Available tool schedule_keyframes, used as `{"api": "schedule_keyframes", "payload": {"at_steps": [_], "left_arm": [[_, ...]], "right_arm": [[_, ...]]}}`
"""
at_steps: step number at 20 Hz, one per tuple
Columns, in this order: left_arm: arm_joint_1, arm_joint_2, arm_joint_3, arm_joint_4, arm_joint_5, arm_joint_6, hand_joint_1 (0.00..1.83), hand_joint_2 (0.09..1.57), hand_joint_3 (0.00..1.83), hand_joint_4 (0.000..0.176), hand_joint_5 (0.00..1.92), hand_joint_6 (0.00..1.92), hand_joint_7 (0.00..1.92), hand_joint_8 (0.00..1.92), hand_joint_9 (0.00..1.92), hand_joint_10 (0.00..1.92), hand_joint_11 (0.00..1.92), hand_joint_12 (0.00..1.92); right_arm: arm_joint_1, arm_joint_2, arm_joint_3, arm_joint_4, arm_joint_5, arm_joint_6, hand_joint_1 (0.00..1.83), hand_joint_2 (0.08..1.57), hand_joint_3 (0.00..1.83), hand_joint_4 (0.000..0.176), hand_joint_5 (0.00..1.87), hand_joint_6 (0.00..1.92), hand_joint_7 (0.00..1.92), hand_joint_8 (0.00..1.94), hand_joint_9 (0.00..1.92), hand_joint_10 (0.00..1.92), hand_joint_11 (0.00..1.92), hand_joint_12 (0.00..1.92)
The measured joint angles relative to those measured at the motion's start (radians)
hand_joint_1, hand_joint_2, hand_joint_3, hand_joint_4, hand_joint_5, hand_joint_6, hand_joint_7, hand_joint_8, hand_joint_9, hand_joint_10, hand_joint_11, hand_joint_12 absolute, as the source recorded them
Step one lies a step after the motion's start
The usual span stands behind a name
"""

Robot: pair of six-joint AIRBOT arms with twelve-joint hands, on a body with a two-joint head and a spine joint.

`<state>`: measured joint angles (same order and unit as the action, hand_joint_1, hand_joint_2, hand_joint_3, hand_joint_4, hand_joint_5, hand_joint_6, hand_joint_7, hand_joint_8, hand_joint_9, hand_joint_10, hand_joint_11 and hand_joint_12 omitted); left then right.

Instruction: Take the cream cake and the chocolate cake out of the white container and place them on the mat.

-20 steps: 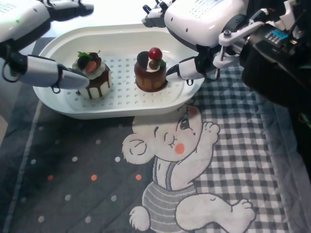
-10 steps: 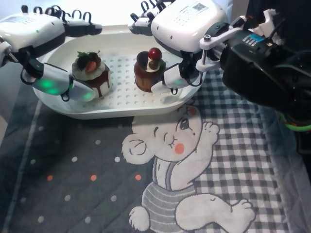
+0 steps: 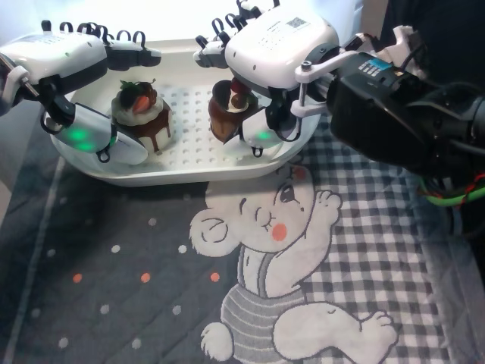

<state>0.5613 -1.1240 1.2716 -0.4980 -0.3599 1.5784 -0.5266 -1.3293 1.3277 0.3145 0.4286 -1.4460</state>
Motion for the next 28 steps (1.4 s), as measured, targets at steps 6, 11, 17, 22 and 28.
{"api": "schedule_keyframes", "payload": {"at_steps": [6, 11, 17, 22, 28], "left_arm": [[0.007, -0.011, 0.012, -0.011, 0.018, 0.000, 0.87, 0.89, 0.01, 0.000, 0.35, 0.01, 0.41, 0.01, 0.46, 0.03, 0.00, 1.21], [0.014, -0.021, 0.024, -0.023, 0.021, 0.000, 0.97, 1.06, 0.01, 0.000, 0.61, 0.02, 0.68, 0.02, 0.70, 0.07, 0.21, 1.26], [0.019, -0.052, 0.051, -0.028, 0.011, -0.004, 1.33, 1.23, 0.00, 0.000, 0.65, 1.27, 0.77, 1.31, 0.78, 1.47, 0.59, 1.44], [0.031, -0.059, 0.053, -0.046, 0.011, -0.010, 1.33, 1.24, 0.00, 0.000, 0.69, 1.37, 0.69, 1.33, 0.74, 1.52, 0.54, 1.45], [0.035, -0.059, 0.054, -0.026, -0.003, -0.063, 1.34, 1.23, 0.00, 0.000, 0.64, 1.35, 0.74, 1.32, 0.78, 1.50, 0.61, 1.43]], "right_arm": [[0.000, -0.011, 0.017, 0.011, -0.015, 0.000, 0.81, 0.88, 0.01, 0.000, 0.58, 0.03, 0.62, 0.04, 0.64, 0.07, 0.17, 1.30], [0.000, -0.019, 0.021, 0.016, -0.021, 0.000, 1.03, 1.06, 0.00, 0.000, 0.87, 0.01, 0.99, 0.04, 0.92, 0.28, 0.39, 1.47], [0.000, -0.025, 0.023, 0.023, -0.023, 0.005, 1.36, 1.13, 0.00, 0.000, 0.95, 1.01, 0.94, 0.95, 0.85, 1.32, 0.57, 1.49], [0.000, -0.025, 0.024, 0.025, -0.023, 0.005, 1.37, 1.13, 0.00, 0.000, 0.91, 1.05, 0.96, 0.91, 0.90, 1.31, 0.67, 1.42], [0.000, -0.023, 0.011, 0.027, -0.014, 0.002, 1.37, 1.14, 0.00, 0.000, 0.89, 1.07, 0.94, 0.95, 0.87, 1.35, 0.61, 1.46]]}}
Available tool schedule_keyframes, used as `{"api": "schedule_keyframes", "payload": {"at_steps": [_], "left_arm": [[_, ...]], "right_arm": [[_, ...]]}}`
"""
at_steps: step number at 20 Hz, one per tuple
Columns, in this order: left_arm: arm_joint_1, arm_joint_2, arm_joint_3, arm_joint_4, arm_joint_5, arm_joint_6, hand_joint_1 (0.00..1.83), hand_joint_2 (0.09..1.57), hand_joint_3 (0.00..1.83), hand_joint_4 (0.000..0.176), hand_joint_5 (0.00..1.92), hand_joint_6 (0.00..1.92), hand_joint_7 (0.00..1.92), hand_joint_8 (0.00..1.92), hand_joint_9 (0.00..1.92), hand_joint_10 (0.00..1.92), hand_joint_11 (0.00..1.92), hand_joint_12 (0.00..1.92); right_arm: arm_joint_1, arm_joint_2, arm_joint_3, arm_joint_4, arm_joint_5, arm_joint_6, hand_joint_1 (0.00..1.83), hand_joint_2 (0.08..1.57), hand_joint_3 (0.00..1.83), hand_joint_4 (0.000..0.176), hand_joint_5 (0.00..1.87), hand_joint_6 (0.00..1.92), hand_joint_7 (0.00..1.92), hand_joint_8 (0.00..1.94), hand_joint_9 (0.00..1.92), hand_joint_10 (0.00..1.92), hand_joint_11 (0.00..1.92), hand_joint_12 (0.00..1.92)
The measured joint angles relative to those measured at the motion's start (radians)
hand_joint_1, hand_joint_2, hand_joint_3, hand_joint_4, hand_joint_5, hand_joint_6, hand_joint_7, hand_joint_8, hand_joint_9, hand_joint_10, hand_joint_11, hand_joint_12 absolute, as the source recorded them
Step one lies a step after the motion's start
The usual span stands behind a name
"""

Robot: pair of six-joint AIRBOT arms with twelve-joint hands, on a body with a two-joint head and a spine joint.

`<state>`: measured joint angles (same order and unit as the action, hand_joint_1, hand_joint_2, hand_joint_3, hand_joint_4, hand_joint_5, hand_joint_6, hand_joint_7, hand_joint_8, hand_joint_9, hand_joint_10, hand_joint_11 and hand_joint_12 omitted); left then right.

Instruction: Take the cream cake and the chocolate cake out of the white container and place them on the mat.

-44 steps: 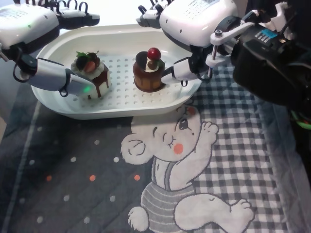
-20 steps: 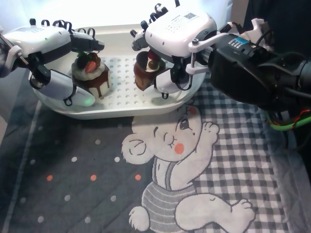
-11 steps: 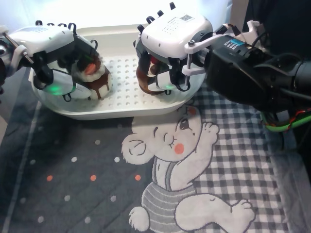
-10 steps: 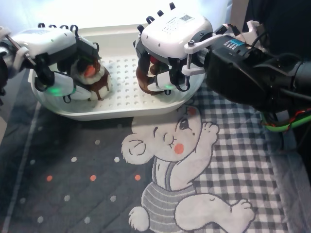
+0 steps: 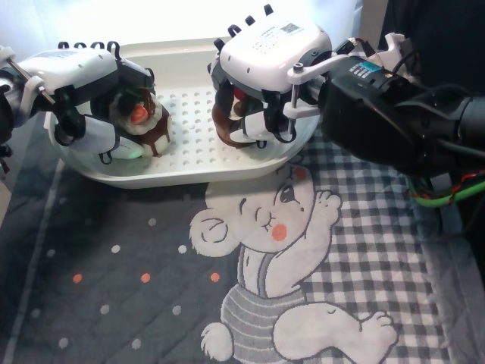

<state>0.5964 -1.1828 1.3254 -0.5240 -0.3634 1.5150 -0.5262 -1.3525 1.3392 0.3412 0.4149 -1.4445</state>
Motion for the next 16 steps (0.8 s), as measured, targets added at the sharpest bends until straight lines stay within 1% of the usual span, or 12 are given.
{"api": "schedule_keyframes", "payload": {"at_steps": [2, 4, 6, 7, 8, 9, 10, 11, 12, 13, 14, 16], "left_arm": [[0.006, 0.010, -0.016, 0.039, -0.020, -0.045, 1.35, 1.23, 0.00, 0.000, 0.66, 1.13, 0.77, 1.35, 0.82, 1.61, 0.70, 1.68], [0.008, 0.035, -0.051, 0.064, -0.039, -0.059, 1.20, 1.27, 0.00, 0.000, 0.64, 1.21, 0.78, 1.59, 0.88, 1.71, 0.84, 1.88], [0.008, 0.067, -0.097, 0.090, -0.069, -0.062, 1.19, 1.26, 0.00, 0.000, 0.68, 1.35, 0.75, 1.48, 0.96, 1.77, 0.96, 1.91], [0.008, 0.110, -0.151, 0.119, -0.119, -0.062, 1.20, 1.27, 0.00, 0.000, 0.64, 1.25, 0.79, 1.55, 0.95, 1.73, 0.94, 1.89], [0.008, 0.119, -0.163, 0.127, -0.130, -0.064, 1.21, 1.25, 0.00, 0.000, 0.66, 1.24, 0.83, 1.49, 0.84, 1.51, 0.78, 1.78], [0.012, 0.140, -0.189, 0.142, -0.159, -0.064, 1.21, 1.24, 0.00, 0.000, 0.67, 1.23, 0.84, 1.47, 0.84, 1.50, 0.75, 1.77], [0.022, 0.166, -0.226, 0.159, -0.196, -0.064, 1.31, 1.22, 0.00, 0.000, 0.66, 1.22, 0.79, 1.34, 0.84, 1.52, 0.67, 1.67], [0.029, 0.186, -0.250, 0.168, -0.211, -0.065, 1.34, 1.22, 0.00, 0.000, 0.66, 1.17, 0.79, 1.33, 0.84, 1.56, 0.69, 1.68], [0.048, 0.215, -0.287, 0.184, -0.241, -0.064, 1.23, 1.23, 0.00, 0.000, 0.70, 1.21, 0.83, 1.41, 0.83, 1.49, 0.73, 1.73], [0.066, 0.241, -0.321, 0.193, -0.266, -0.065, 1.32, 1.21, 0.00, 0.000, 0.70, 1.18, 0.81, 1.29, 0.84, 1.52, 0.68, 1.67], [0.078, 0.259, -0.348, 0.206, -0.282, -0.066, 1.34, 1.20, 0.00, 0.000, 0.70, 1.20, 0.82, 1.24, 0.86, 1.46, 0.67, 1.57], [0.116, 0.310, -0.414, 0.220, -0.337, -0.065, 1.35, 1.20, 0.00, 0.000, 0.70, 1.27, 0.81, 1.21, 0.85, 1.38, 0.68, 1.45]], "right_arm": [[0.000, 0.018, -0.041, -0.008, 0.024, -0.001, 1.37, 1.13, 0.00, 0.000, 0.88, 1.04, 0.97, 0.95, 0.90, 1.33, 0.67, 1.49], [0.000, 0.050, -0.086, -0.035, 0.060, -0.001, 1.38, 1.12, 0.00, 0.000, 0.91, 0.94, 0.97, 0.97, 0.89, 1.34, 0.65, 1.54], [0.000, 0.102, -0.136, -0.054, 0.105, -0.001, 1.29, 1.12, 0.00, 0.000, 0.99, 0.76, 0.99, 1.17, 0.86, 1.39, 0.53, 1.79], [0.000, 0.173, -0.193, -0.066, 0.162, 0.000, 1.28, 1.12, 0.00, 0.000, 1.00, 0.70, 0.99, 1.25, 0.91, 1.45, 0.60, 1.87], [0.000, 0.186, -0.202, -0.069, 0.173, -0.001, 1.27, 1.13, 0.00, 0.000, 1.00, 0.70, 0.93, 1.35, 0.88, 1.54, 0.67, 1.91], [0.000, 0.215, -0.222, -0.070, 0.200, -0.001, 1.26, 1.15, 0.00, 0.000, 1.00, 0.71, 0.89, 1.41, 0.82, 1.57, 0.64, 1.92], [0.000, 0.245, -0.251, -0.075, 0.230, -0.002, 1.34, 1.17, 0.00, 0.000, 0.93, 0.79, 0.84, 1.31, 0.77, 1.57, 0.60, 1.85], [0.000, 0.259, -0.269, -0.082, 0.246, -0.002, 1.36, 1.16, 0.00, 0.000, 0.93, 0.84, 0.87, 1.20, 0.79, 1.53, 0.59, 1.78], [0.000, 0.280, -0.304, -0.100, 0.270, -0.002, 1.37, 1.16, 0.00, 0.000, 0.92, 0.85, 0.87, 1.19, 0.81, 1.51, 0.59, 1.74], [0.000, 0.302, -0.340, -0.119, 0.287, -0.001, 1.29, 1.14, 0.00, 0.000, 0.97, 0.77, 0.94, 1.28, 0.87, 1.44, 0.67, 1.78], [-0.001, 0.317, -0.368, -0.130, 0.296, 0.000, 1.25, 1.17, 0.00, 0.000, 0.90, 0.83, 0.87, 1.44, 0.89, 1.58, 0.77, 1.85], [-0.029, 0.350, -0.421, -0.154, 0.340, 0.000, 1.24, 1.19, 0.00, 0.000, 0.83, 0.91, 0.87, 1.47, 0.91, 1.57, 0.76, 1.80]]}}
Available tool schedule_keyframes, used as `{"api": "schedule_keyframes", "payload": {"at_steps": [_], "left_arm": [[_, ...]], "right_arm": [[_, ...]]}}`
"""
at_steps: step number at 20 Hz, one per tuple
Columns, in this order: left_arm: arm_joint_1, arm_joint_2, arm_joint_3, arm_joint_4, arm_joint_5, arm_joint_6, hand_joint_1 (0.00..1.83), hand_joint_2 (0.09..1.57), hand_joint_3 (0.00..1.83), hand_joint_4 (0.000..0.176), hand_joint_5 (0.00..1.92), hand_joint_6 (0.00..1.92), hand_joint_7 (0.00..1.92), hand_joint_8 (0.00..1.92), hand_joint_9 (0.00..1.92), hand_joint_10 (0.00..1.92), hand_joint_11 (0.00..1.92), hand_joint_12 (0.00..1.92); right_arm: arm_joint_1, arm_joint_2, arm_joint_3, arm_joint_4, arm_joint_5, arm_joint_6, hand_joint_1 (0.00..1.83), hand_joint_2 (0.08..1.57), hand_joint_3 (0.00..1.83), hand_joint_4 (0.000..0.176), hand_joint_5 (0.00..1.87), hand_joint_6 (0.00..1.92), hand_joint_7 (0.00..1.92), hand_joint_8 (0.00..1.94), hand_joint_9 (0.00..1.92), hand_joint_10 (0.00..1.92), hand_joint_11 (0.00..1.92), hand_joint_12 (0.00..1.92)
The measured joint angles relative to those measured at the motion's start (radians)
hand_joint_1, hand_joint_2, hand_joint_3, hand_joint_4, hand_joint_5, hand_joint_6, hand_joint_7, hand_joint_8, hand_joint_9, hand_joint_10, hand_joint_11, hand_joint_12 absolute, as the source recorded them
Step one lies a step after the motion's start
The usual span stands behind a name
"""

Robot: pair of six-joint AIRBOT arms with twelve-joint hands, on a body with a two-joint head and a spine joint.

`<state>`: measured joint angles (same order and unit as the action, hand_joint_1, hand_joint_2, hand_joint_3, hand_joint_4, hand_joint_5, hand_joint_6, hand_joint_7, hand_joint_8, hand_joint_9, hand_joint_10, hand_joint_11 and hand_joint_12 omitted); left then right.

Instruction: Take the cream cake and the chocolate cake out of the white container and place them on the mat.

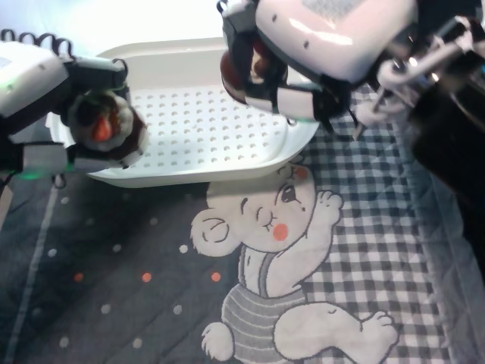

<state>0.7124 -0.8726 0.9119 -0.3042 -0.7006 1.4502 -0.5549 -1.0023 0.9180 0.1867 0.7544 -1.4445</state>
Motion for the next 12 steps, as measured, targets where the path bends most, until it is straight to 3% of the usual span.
{"api": "schedule_keyframes", "payload": {"at_steps": [3, 6, 7, 8, 9, 10, 12], "left_arm": [[0.053, 0.046, -0.071, 0.016, -0.060, 0.000, 1.35, 1.19, 0.00, 0.000, 0.70, 1.31, 0.81, 1.18, 0.89, 1.30, 0.74, 1.34], [0.076, 0.065, -0.126, 0.051, -0.088, -0.001, 1.35, 1.20, 0.00, 0.000, 0.67, 1.29, 0.79, 1.20, 0.88, 1.35, 0.79, 1.31], [0.082, 0.069, -0.138, 0.060, -0.095, -0.002, 1.20, 1.22, 0.00, 0.000, 0.69, 1.35, 0.84, 1.25, 0.89, 0.96, 0.78, 1.29], [0.095, 0.071, -0.153, 0.061, -0.098, -0.002, 1.17, 1.22, 0.00, 0.000, 0.71, 1.33, 0.85, 1.26, 0.94, 0.80, 0.79, 1.30], [0.109, 0.073, -0.166, 0.060, -0.099, -0.001, 1.32, 1.19, 0.01, 0.000, 0.70, 1.26, 0.81, 1.21, 0.91, 1.22, 0.82, 1.32], [0.130, 0.074, -0.180, 0.056, -0.105, -0.001, 1.34, 1.19, 0.00, 0.000, 0.69, 1.26, 0.81, 1.19, 0.89, 1.33, 0.81, 1.32], [0.169, 0.074, -0.203, 0.053, -0.108, -0.002, 1.34, 1.21, 0.00, 0.000, 0.65, 1.29, 0.78, 1.25, 0.84, 1.41, 0.72, 1.35]], "right_arm": [[-0.067, 0.053, -0.066, 0.007, 0.034, 0.000, 1.26, 1.16, 0.00, 0.000, 0.96, 0.75, 0.88, 1.44, 0.76, 1.64, 0.63, 1.92], [-0.164, 0.095, -0.127, 0.011, 0.112, -0.001, 1.28, 1.11, 0.00, 0.000, 0.99, 0.77, 1.02, 1.18, 0.67, 1.52, 0.55, 1.88], [-0.192, 0.103, -0.143, 0.013, 0.131, 0.000, 1.28, 1.11, 0.00, 0.000, 0.99, 0.78, 1.04, 1.15, 0.66, 1.49, 0.55, 1.89], [-0.236, 0.116, -0.169, 0.027, 0.143, 0.000, 1.29, 1.09, 0.00, 0.000, 1.00, 0.80, 1.11, 1.00, 0.67, 1.43, 0.53, 1.85], [-0.261, 0.122, -0.186, 0.039, 0.148, 0.000, 1.29, 1.07, 0.00, 0.000, 1.00, 0.83, 1.17, 0.87, 0.70, 1.39, 0.53, 1.80], [-0.286, 0.127, -0.205, 0.046, 0.169, -0.001, 1.29, 1.06, 0.00, 0.000, 1.01, 0.81, 1.19, 0.85, 0.66, 1.37, 0.47, 1.82], [-0.324, 0.127, -0.231, 0.047, 0.191, 0.003, 1.28, 1.09, 0.00, 0.000, 1.03, 0.72, 1.06, 1.11, 0.52, 1.45, 0.37, 1.87]]}}
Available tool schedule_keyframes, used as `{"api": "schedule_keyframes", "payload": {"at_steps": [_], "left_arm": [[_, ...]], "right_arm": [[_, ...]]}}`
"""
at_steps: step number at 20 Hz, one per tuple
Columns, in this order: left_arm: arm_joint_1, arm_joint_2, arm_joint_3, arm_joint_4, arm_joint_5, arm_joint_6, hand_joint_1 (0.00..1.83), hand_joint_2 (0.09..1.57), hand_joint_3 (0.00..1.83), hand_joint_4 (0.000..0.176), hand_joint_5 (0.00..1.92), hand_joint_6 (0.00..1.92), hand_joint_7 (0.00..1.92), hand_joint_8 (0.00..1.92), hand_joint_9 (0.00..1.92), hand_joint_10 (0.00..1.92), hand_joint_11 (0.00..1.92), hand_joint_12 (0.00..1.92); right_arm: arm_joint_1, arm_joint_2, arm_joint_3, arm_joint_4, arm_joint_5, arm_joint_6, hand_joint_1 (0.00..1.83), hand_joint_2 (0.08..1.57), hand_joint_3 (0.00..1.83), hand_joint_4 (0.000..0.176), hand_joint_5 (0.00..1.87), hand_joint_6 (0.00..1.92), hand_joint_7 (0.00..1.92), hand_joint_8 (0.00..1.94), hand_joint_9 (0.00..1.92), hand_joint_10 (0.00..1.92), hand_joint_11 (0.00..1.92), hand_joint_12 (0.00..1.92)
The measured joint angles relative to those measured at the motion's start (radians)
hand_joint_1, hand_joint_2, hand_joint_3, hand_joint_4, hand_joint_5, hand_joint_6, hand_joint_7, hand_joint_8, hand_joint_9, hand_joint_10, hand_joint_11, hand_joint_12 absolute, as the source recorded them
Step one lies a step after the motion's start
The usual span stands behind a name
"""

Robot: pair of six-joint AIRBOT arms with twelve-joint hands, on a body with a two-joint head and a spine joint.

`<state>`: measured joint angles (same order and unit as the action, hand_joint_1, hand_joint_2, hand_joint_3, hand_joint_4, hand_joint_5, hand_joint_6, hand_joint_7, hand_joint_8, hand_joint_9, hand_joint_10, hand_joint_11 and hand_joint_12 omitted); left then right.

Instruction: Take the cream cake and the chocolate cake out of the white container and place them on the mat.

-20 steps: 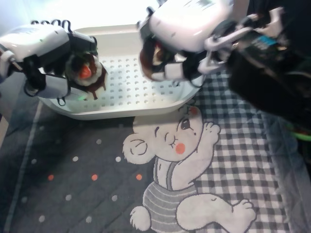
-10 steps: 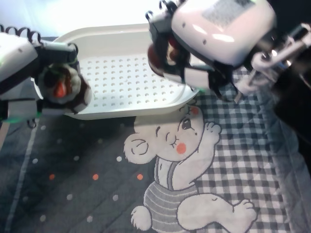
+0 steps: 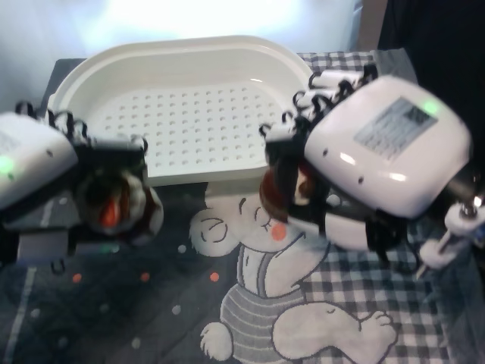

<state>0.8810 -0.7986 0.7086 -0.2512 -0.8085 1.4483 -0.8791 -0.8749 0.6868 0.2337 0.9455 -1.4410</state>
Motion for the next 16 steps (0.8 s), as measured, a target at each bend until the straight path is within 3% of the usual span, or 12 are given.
{"api": "schedule_keyframes", "payload": {"at_steps": [1, 2, 3, 4, 6, 8, 10, 11, 12, 13, 14, 16], "left_arm": [[0.018, 0.000, -0.008, -0.009, 0.008, 0.000, 1.20, 1.24, 0.00, 0.000, 0.66, 1.34, 0.82, 1.32, 0.81, 1.08, 0.68, 1.38], [0.040, 0.000, -0.016, -0.025, 0.010, 0.000, 1.17, 1.24, 0.00, 0.000, 0.67, 1.35, 0.83, 1.34, 0.83, 0.95, 0.66, 1.40], [0.061, -0.001, -0.023, -0.037, 0.009, 0.000, 1.16, 1.25, 0.00, 0.000, 0.65, 1.37, 0.81, 1.37, 0.81, 0.95, 0.64, 1.45], [0.079, -0.003, -0.029, -0.042, 0.012, -0.006, 1.30, 1.23, 0.00, 0.000, 0.63, 1.32, 0.78, 1.31, 0.79, 1.38, 0.68, 1.47], [0.115, -0.013, -0.032, -0.038, 0.027, -0.058, 1.33, 1.25, 0.00, 0.000, 0.59, 1.36, 0.74, 1.35, 0.75, 1.56, 0.66, 1.55], [0.132, -0.025, -0.031, -0.049, 0.035, -0.061, 1.33, 1.26, 0.00, 0.000, 0.57, 1.37, 0.74, 1.36, 0.73, 1.58, 0.63, 1.58], [0.132, -0.052, -0.009, -0.061, 0.066, -0.062, 1.33, 1.26, 0.00, 0.000, 0.57, 1.34, 0.77, 1.35, 0.71, 1.60, 0.60, 1.58], [0.132, -0.054, -0.006, -0.067, 0.073, -0.063, 1.22, 1.25, 0.00, 0.000, 0.62, 1.34, 0.84, 1.35, 0.70, 1.29, 0.57, 1.58], [0.130, -0.054, -0.006, -0.066, 0.074, -0.063, 1.18, 1.24, 0.00, 0.000, 0.63, 1.36, 0.85, 1.34, 0.65, 1.15, 0.49, 1.59], [0.130, -0.054, -0.006, -0.064, 0.073, -0.063, 0.98, 1.19, 0.00, 0.000, 0.62, 0.82, 0.73, 0.88, 0.60, 1.02, 0.41, 1.54], [0.130, -0.054, -0.006, -0.067, 0.075, -0.061, 0.83, 1.12, 0.00, 0.000, 0.67, 0.46, 0.73, 0.54, 0.56, 0.89, 0.34, 1.49], [0.130, -0.054, 0.002, -0.074, 0.072, -0.064, 0.73, 1.01, 0.00, 0.000, 0.67, 0.15, 0.69, 0.22, 0.43, 0.88, 0.19, 1.50]], "right_arm": [[-0.025, -0.003, -0.002, 0.003, 0.005, 0.023, 1.27, 1.14, 0.00, 0.000, 1.00, 0.71, 0.92, 1.35, 0.50, 1.57, 0.38, 1.90], [-0.053, -0.012, 0.004, 0.029, 0.009, 0.065, 1.26, 1.15, 0.00, 0.000, 0.98, 0.74, 0.89, 1.41, 0.49, 1.62, 0.38, 1.92], [-0.074, -0.019, 0.009, 0.042, 0.008, 0.095, 1.25, 1.16, 0.00, 0.000, 0.94, 0.77, 0.88, 1.46, 0.52, 1.64, 0.37, 1.92], [-0.090, -0.021, 0.010, 0.046, 0.005, 0.112, 1.26, 1.12, 0.00, 0.000, 0.98, 0.82, 0.99, 1.23, 0.52, 1.47, 0.32, 1.91], [-0.107, -0.038, 0.009, 0.041, 0.003, 0.130, 1.27, 1.12, 0.00, 0.000, 0.96, 0.79, 1.02, 1.20, 0.56, 1.44, 0.34, 1.90], [-0.125, -0.042, 0.005, 0.039, 0.014, 0.150, 1.27, 1.12, 0.00, 0.000, 0.96, 0.80, 1.00, 1.25, 0.60, 1.51, 0.38, 1.92], [-0.155, -0.049, 0.006, 0.050, 0.013, 0.180, 1.25, 1.16, 0.00, 0.000, 0.92, 0.83, 0.91, 1.41, 0.65, 1.67, 0.48, 1.92], [-0.161, -0.052, 0.006, 0.056, 0.014, 0.188, 1.25, 1.15, 0.00, 0.000, 0.93, 0.83, 0.93, 1.37, 0.67, 1.65, 0.52, 1.92], [-0.167, -0.055, 0.006, 0.060, 0.006, 0.191, 1.17, 1.13, 0.00, 0.000, 0.95, 0.99, 0.93, 1.23, 0.69, 1.61, 0.52, 1.92], [-0.169, -0.055, 0.006, 0.060, 0.007, 0.192, 1.03, 1.08, 0.00, 0.000, 0.83, 0.76, 0.90, 1.05, 0.65, 1.47, 0.44, 1.86], [-0.169, -0.055, 0.006, 0.061, 0.007, 0.191, 0.87, 1.04, 0.00, 0.000, 0.72, 0.58, 0.79, 0.83, 0.56, 1.22, 0.27, 1.75], [-0.169, -0.055, 0.006, 0.063, 0.008, 0.192, 0.71, 0.97, 0.00, 0.000, 0.64, 0.35, 0.71, 0.53, 0.49, 0.89, 0.12, 1.60]]}}
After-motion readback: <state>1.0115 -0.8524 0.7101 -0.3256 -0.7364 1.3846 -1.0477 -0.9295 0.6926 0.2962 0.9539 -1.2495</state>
